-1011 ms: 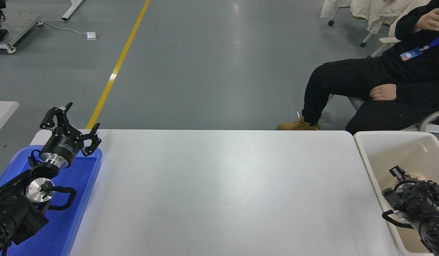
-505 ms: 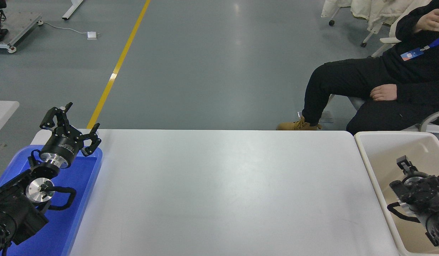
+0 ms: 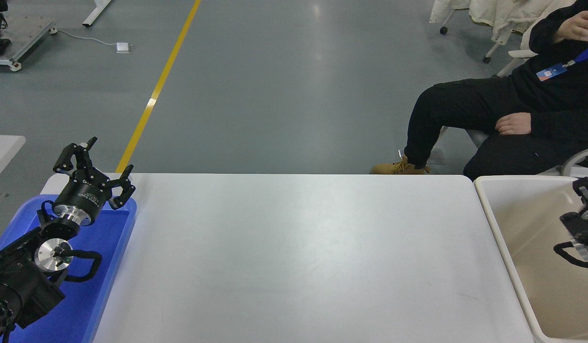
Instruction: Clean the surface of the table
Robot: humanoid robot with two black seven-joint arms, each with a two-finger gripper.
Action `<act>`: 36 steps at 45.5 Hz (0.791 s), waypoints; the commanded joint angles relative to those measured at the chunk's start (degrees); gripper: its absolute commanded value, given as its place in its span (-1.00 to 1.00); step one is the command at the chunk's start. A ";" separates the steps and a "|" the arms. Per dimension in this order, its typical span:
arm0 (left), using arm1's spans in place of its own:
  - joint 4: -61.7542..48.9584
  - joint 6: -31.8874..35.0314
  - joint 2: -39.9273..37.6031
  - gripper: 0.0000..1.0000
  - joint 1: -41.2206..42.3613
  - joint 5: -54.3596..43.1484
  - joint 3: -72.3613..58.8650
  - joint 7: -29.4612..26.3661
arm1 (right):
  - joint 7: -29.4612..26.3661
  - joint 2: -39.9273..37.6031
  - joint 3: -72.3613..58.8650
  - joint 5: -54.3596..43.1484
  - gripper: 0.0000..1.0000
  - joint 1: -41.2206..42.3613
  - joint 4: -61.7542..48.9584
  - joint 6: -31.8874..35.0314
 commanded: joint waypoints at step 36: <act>0.00 0.03 -0.01 1.00 0.00 0.00 0.00 0.00 | 0.50 -1.52 44.68 -1.13 0.98 -5.44 45.80 4.40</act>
